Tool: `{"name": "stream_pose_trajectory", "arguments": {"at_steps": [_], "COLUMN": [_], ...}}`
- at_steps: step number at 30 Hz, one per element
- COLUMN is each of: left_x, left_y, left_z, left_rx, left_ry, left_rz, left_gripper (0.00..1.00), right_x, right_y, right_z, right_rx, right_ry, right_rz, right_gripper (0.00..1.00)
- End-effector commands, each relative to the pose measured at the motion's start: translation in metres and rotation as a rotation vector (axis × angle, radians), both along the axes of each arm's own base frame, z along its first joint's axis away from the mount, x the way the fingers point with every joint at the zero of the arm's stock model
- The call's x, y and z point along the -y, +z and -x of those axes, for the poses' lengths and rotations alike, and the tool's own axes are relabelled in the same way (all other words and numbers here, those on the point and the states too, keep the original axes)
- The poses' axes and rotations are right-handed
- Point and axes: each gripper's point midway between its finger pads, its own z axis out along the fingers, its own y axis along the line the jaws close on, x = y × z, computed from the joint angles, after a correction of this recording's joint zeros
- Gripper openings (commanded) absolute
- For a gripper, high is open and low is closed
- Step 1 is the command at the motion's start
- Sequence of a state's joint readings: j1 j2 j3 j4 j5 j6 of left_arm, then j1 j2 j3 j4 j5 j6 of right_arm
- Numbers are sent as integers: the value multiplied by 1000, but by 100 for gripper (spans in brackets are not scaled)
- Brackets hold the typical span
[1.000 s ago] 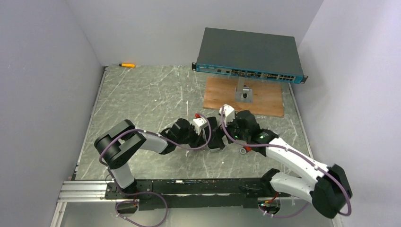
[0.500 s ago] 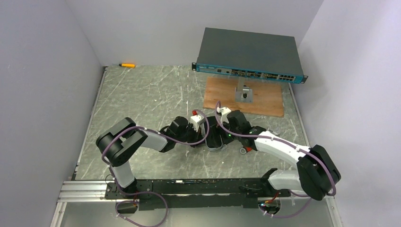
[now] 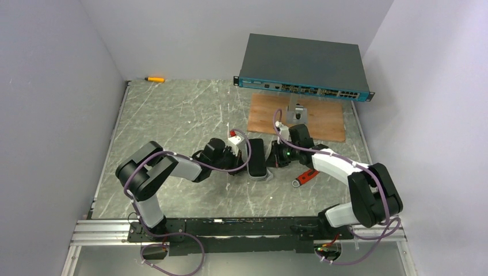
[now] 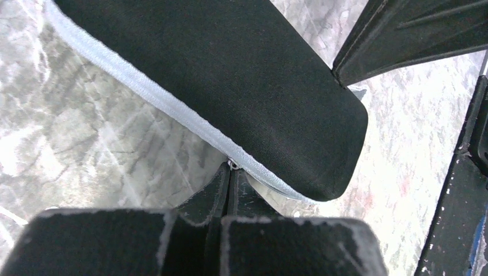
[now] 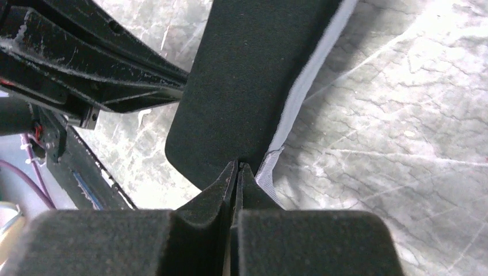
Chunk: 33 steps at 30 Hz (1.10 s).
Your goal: Open the umbrella
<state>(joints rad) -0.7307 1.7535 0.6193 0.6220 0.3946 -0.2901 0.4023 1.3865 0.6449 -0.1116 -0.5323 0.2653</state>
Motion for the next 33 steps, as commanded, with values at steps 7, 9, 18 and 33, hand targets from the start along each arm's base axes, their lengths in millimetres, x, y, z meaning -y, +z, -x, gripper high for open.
{"name": "stream_pose_trajectory", "arguments": {"at_steps": [7,9,18,33], "left_x": [4,7,21,8], "left_y": [17,16,15,22], "left_z": [-4,-5,-1,-11], "left_rx": [54,38,-28,-50], "left_ry": [-14,-9,-28,23], "left_rz": [39,43,80,94], "left_gripper": [0,0,0,0], "right_x": [4,3,-15,-2], "right_y": [14,21,13,-29], "right_z": [-9,-10,-1,10], "right_rx": [8,36,50,65], "right_ry": [-12,-49,-111,3], "right_rz": [44,66,79,168], "right_gripper": [98,100,100,33]}}
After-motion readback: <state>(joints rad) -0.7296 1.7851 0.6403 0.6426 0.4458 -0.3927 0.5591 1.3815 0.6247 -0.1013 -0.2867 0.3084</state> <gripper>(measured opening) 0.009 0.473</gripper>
